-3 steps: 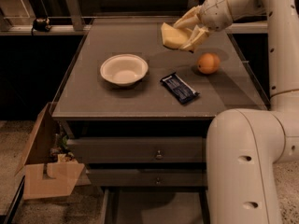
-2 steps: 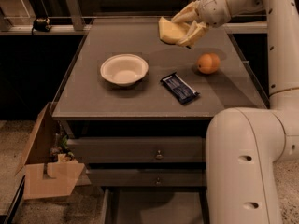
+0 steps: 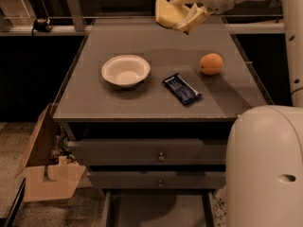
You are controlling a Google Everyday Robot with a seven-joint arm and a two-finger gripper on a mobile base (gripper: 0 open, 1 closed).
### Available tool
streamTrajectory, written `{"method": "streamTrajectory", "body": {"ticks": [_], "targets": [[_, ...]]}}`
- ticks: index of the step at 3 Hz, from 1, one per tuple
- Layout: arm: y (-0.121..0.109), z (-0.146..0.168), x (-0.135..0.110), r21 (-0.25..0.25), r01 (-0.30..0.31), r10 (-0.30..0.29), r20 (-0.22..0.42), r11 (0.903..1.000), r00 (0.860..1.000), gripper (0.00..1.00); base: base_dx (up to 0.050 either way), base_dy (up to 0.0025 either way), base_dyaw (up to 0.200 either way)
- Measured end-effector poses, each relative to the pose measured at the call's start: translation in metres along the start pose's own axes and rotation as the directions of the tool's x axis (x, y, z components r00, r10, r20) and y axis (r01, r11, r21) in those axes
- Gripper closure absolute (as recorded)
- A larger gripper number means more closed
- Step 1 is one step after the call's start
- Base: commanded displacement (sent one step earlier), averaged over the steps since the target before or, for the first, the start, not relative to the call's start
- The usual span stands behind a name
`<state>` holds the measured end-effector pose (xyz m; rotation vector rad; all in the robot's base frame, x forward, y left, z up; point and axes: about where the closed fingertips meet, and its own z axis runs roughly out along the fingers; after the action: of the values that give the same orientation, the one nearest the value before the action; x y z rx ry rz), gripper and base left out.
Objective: Place sponge into bottom drawer
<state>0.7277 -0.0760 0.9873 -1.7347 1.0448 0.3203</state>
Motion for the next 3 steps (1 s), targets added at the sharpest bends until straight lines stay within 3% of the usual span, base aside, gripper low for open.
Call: {"method": "streamTrajectory", "body": {"ticks": [2, 3], "targets": [[0.0, 0.0, 0.0, 0.0, 0.0, 0.0, 0.0, 1.0, 1.0, 1.0, -0.05, 0.0, 0.0], [0.0, 0.0, 0.0, 0.0, 0.0, 0.0, 0.0, 1.0, 1.0, 1.0, 0.0, 0.0, 0.0]]}}
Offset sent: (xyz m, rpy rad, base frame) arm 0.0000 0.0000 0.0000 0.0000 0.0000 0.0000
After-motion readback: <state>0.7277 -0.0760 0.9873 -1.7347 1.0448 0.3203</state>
